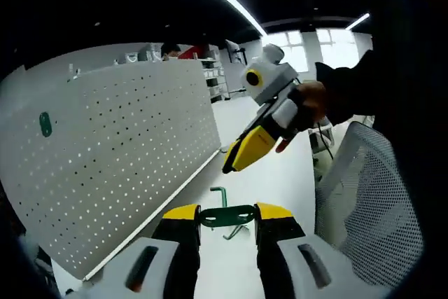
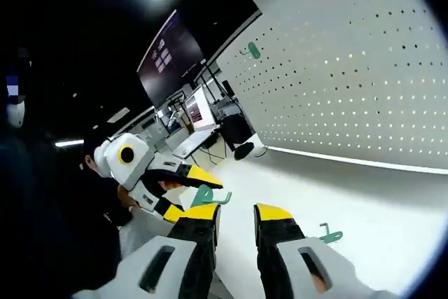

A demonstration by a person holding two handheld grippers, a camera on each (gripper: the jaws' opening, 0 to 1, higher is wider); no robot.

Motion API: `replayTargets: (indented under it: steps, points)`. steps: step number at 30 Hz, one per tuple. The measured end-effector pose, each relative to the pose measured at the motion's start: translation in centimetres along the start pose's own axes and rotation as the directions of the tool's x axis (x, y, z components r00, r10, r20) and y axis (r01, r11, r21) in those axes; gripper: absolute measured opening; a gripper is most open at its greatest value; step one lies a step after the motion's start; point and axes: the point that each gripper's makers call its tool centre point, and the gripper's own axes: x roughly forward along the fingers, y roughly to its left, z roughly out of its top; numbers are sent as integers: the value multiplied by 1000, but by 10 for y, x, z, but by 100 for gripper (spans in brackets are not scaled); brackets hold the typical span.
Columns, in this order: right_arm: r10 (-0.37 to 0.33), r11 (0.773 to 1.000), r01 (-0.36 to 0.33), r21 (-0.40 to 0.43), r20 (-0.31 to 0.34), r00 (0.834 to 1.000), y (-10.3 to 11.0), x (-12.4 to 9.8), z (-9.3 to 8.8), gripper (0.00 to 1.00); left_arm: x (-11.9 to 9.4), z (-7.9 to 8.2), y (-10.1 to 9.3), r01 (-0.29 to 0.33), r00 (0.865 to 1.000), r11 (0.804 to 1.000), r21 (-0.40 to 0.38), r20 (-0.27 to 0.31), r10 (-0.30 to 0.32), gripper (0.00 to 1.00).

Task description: Insert the hook assembly into the mounting plate slot until the hook locks in place.

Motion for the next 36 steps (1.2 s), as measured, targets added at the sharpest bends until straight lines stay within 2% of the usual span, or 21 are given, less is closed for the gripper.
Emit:
replayTargets:
  steps: [2, 5, 9, 15, 19, 22, 25, 30, 32, 34, 36]
  points:
    - [36, 999, -35, 26, -28, 999, 5, 1, -2, 19, 0, 1, -4, 6, 1000, 999, 37, -8, -6, 30]
    - [86, 994, -83, 71, -38, 996, 14, 4, -5, 18, 3, 3, -10, 21, 1000, 998, 53, -7, -21, 30]
    - [91, 993, -86, 77, -74, 993, 16, 9, -14, 17, 4, 8, -14, 26, 1000, 998, 63, 5, -26, 30]
    - [123, 987, -112, 116, -94, 988, 22, 10, -21, 13, 4, 15, -19, 38, 999, 994, 98, 19, -40, 30]
    - [144, 979, -128, 159, -99, 985, 24, 7, -21, 10, 4, 15, -24, 50, 999, 987, 153, 12, -52, 30]
    - [149, 979, -130, 160, -111, 983, 25, 5, -22, 7, 5, 14, -26, 61, 998, 982, 180, 3, -63, 30]
    - [185, 966, -164, 200, -89, 979, 29, 0, -19, 4, 5, 12, -27, 67, 998, 979, 192, -1, -68, 30]
    - [229, 949, -204, 240, -81, 970, 41, -1, -16, 2, 6, 11, -29, 71, 997, 983, 172, 3, -73, 31]
    - [231, 952, -206, 225, -92, 969, 43, -1, -16, 2, 6, 12, -30, 84, 996, 985, 147, 9, -86, 31]
    - [240, 955, -215, 205, -107, 965, 47, -2, -16, 2, 6, 12, -33, 115, 993, 988, 101, 21, -117, 32]
    - [258, 957, -233, 172, -141, 956, 52, -3, -20, 2, 5, 13, -42, 189, 981, 982, -23, 44, -188, 36]
